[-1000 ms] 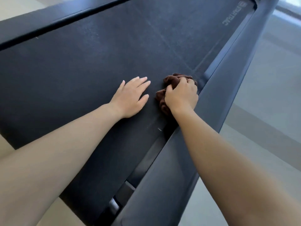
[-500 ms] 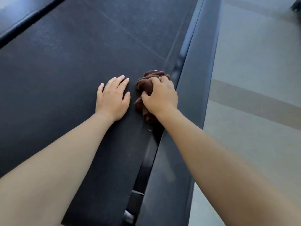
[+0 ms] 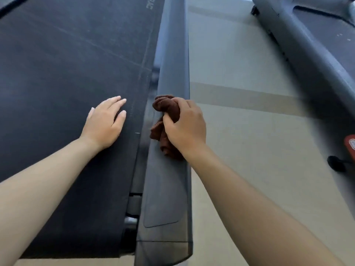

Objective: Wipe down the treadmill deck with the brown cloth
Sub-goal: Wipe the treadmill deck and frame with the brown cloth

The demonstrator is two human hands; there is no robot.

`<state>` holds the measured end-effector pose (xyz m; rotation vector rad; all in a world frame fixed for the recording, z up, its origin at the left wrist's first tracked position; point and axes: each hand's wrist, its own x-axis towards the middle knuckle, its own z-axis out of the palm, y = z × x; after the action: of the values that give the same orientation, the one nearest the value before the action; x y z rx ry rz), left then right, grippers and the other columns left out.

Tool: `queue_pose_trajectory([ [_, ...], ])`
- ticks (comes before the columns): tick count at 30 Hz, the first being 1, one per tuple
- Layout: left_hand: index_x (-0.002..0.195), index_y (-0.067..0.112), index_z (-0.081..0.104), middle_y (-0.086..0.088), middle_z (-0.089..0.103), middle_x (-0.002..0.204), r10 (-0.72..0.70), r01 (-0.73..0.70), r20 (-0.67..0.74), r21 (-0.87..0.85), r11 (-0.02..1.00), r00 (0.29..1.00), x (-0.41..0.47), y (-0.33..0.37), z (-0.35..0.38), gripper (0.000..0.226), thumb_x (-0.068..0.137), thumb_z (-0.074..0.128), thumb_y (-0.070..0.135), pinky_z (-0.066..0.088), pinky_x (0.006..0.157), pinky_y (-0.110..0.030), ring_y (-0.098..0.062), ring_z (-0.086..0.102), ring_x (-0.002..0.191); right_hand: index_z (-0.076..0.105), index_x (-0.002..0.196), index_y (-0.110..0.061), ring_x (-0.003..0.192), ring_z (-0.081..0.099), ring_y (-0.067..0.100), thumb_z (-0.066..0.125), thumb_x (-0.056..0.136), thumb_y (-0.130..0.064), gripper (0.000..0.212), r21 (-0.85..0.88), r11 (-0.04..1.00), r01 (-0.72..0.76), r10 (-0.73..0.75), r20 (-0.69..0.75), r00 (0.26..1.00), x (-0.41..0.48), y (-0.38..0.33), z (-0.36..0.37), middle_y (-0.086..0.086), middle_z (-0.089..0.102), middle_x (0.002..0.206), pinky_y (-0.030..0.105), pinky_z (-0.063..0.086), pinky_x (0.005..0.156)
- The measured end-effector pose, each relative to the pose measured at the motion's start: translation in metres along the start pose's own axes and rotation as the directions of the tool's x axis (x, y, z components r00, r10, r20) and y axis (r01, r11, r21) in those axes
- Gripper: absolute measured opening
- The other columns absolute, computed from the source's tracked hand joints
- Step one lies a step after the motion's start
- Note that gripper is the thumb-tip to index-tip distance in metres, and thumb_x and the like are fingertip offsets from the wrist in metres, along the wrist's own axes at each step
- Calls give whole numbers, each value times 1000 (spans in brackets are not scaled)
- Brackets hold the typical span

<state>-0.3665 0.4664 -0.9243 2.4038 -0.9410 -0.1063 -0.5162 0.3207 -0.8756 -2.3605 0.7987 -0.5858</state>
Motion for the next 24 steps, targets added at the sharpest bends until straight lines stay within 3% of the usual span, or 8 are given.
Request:
queue_pose_trajectory([
  [7,137,11,46,-7,41,146,262,-259,77,-48,965,962,-14,146,35,41,97,43,20,23,114,-42,-22,34,137,60,115,-24,109,50,22,55,85,-28,31,-14,998,-60,60,-22,998,-15,94,-123,-1,59,114,44,43,92],
  [13,138,14,46,-7,41,146,392,-395,191,-25,919,900,-20,308,89,48,95,36,35,27,112,-46,-25,36,135,61,111,-27,102,56,20,51,85,-28,28,-94,988,-119,119,-11,993,-15,195,-280,-3,61,107,42,47,88],
  [19,141,22,40,0,37,149,434,-424,187,-89,901,882,-7,487,168,45,98,37,34,25,113,-40,-20,32,137,63,109,-27,105,56,22,49,84,-30,29,-175,973,-152,147,-40,988,-4,315,-433,-2,63,110,42,48,88],
  [24,141,20,40,-1,38,148,444,-423,229,-138,896,866,-7,621,253,45,98,38,33,24,113,-38,-18,32,137,62,113,-26,108,53,21,54,86,-28,28,-171,971,-166,159,-56,986,-8,429,-512,-2,61,115,44,45,91],
])
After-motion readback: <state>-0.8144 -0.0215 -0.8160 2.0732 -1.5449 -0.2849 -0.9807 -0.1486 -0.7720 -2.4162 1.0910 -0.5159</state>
